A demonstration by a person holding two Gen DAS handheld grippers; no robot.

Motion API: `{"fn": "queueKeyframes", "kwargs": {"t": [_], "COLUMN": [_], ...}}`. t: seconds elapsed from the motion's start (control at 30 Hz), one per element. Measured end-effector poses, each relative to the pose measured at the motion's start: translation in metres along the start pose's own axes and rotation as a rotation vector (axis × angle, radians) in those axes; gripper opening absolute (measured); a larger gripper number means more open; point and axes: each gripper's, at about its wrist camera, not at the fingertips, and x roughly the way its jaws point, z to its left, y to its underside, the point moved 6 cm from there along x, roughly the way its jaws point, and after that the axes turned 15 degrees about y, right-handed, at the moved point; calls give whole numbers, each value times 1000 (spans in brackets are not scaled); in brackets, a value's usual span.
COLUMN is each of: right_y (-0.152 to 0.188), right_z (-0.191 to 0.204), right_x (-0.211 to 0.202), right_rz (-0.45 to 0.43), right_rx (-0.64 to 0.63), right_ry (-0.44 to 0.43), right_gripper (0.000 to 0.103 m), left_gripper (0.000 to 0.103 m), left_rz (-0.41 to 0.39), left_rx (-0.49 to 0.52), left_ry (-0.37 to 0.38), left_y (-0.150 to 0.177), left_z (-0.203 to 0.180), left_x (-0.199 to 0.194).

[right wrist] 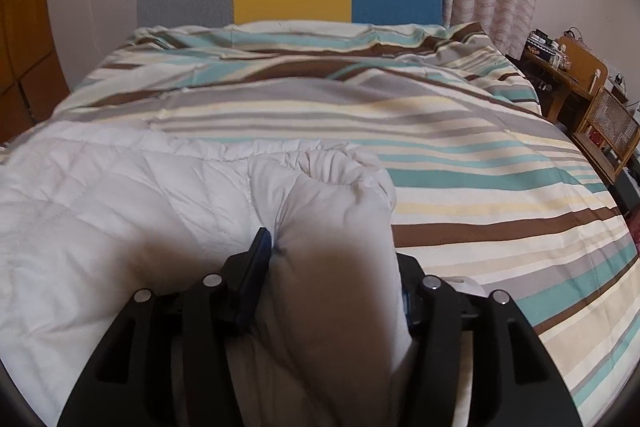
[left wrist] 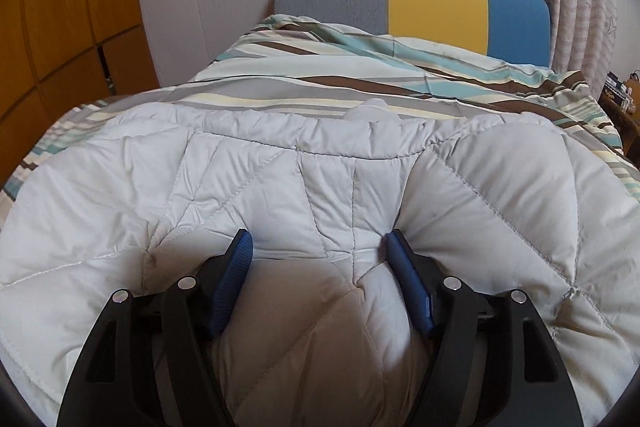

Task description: Fold large clothes

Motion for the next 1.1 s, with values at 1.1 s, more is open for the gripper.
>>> {"fn": "queueKeyframes", "kwargs": {"t": [1.1], "right_y": [3], "right_z": [111], "right_x": [-26], "right_rz": [-41], "right_rx": [-135], "right_ry": [-235], "right_gripper": [52], "left_gripper": [76], "left_rz": [59], "left_rx": [-33], "left_ry": [49], "left_y": [-4], "left_z": [2], "left_x": [-12]}}
